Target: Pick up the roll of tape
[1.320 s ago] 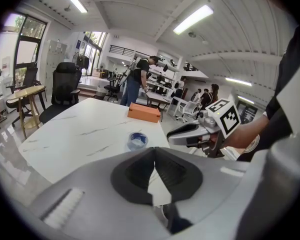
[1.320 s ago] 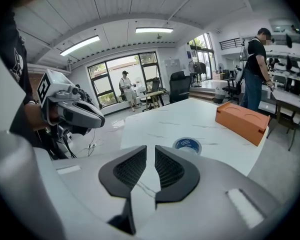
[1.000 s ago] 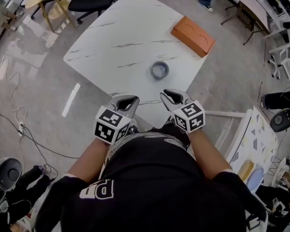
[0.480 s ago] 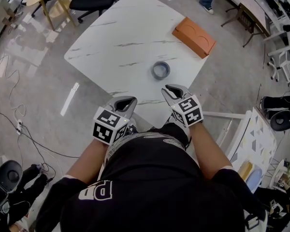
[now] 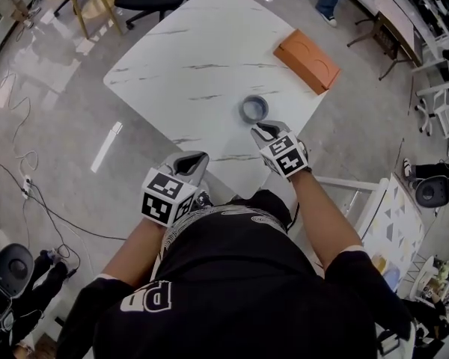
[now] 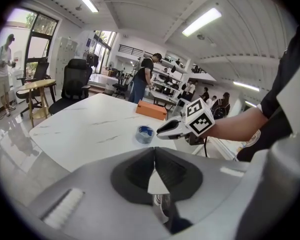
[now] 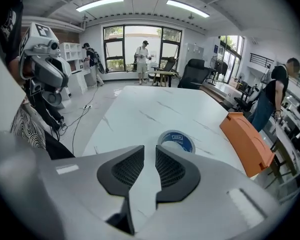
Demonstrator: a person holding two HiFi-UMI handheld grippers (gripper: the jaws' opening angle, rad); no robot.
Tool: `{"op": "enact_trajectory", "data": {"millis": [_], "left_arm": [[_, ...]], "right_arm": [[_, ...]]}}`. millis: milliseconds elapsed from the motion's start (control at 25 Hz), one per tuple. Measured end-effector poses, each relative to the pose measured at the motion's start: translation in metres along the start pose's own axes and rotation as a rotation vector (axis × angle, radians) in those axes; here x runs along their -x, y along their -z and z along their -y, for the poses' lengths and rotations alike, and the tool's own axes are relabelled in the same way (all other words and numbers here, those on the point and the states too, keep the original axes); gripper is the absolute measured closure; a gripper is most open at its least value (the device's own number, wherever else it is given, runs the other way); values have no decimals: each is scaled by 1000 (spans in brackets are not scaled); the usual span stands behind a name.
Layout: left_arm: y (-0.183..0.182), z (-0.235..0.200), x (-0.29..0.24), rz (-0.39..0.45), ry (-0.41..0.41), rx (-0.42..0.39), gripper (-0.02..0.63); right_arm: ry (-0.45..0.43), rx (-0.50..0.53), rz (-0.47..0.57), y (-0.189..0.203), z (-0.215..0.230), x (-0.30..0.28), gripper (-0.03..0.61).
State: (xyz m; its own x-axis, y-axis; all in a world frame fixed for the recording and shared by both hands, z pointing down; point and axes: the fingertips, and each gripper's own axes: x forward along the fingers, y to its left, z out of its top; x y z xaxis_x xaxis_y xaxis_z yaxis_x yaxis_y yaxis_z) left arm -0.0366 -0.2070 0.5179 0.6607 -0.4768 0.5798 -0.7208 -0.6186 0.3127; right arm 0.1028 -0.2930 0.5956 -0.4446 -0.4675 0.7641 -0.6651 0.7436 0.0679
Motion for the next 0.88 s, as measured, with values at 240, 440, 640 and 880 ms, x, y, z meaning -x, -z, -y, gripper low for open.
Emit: {"op": "enact_trajectory", "data": {"millis": [240,440,640,880], "left_arm": [[8,-6,8,-2,-29,23,554],[9,-8,11,-2,-45,40,554],[12,-9,13,-1,-59,49,554],[14,-12,16,1,-72,58,554]], "right_arm": [[-6,95,-75,5,11,-22,522],[-31,221,-154,13,13,-45,522],[-68,353,-232,20,12,-62,522],[-105,401,-281,25,12,-74,522]]}}
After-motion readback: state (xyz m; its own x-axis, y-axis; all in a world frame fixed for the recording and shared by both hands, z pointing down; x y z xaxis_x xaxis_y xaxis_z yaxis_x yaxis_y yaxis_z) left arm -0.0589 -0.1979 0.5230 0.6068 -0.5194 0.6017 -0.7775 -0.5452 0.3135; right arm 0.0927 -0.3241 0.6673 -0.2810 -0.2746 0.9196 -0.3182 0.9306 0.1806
